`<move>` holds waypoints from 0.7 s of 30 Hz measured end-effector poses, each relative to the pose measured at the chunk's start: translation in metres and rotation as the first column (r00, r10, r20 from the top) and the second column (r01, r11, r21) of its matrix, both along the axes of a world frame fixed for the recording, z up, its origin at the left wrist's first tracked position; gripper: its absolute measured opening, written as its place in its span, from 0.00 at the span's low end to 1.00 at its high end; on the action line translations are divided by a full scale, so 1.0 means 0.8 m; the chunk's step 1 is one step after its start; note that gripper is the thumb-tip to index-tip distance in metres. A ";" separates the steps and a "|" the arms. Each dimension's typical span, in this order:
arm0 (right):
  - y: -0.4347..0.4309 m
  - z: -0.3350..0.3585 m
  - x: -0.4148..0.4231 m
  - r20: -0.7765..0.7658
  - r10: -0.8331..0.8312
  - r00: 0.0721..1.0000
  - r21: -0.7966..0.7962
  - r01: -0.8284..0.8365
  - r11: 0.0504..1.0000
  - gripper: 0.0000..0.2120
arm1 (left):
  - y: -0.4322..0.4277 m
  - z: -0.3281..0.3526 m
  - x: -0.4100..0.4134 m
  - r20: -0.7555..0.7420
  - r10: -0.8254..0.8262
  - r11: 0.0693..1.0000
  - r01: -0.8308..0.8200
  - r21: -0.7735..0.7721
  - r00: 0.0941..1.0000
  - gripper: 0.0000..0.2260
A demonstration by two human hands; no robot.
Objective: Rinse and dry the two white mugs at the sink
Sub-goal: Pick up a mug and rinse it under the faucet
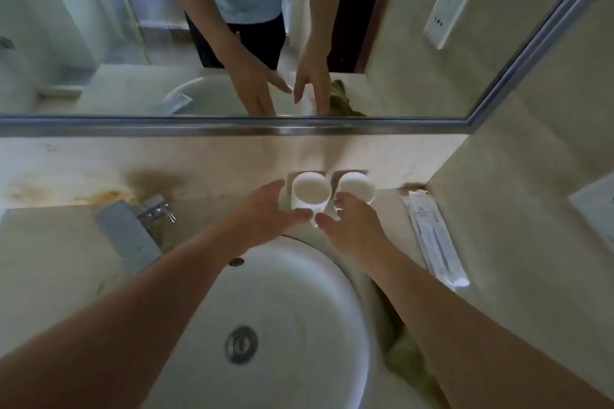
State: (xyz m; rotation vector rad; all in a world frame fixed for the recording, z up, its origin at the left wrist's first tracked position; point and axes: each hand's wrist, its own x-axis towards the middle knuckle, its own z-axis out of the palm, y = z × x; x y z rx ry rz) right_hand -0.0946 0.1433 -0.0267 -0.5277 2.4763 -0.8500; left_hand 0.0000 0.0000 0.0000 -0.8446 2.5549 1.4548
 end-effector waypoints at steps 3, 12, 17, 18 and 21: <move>-0.011 -0.030 -0.021 -0.026 0.009 1.000 0.006 -0.009 1.000 0.18 | -0.008 -0.023 -0.023 -0.016 0.013 0.999 -0.013 0.035 1.000 0.28; -0.030 -0.105 -0.047 0.001 -0.010 1.000 -0.013 0.010 1.000 0.17 | -0.016 -0.095 -0.066 -0.067 0.031 0.991 -0.021 0.131 0.997 0.31; -0.026 -0.103 -0.034 -0.110 -0.005 0.994 -0.040 0.001 0.999 0.19 | -0.011 -0.108 -0.062 -0.101 0.130 0.972 -0.107 0.208 0.986 0.30; -0.022 -0.095 -0.029 -0.129 -0.008 0.992 -0.049 0.002 0.999 0.19 | -0.010 -0.109 -0.057 -0.099 0.144 0.973 -0.123 0.198 0.985 0.30; -0.004 -0.073 -0.014 -0.061 0.040 0.997 -0.080 -0.045 0.996 0.18 | -0.008 -0.108 -0.028 -0.160 0.185 0.960 -0.143 0.242 0.970 0.28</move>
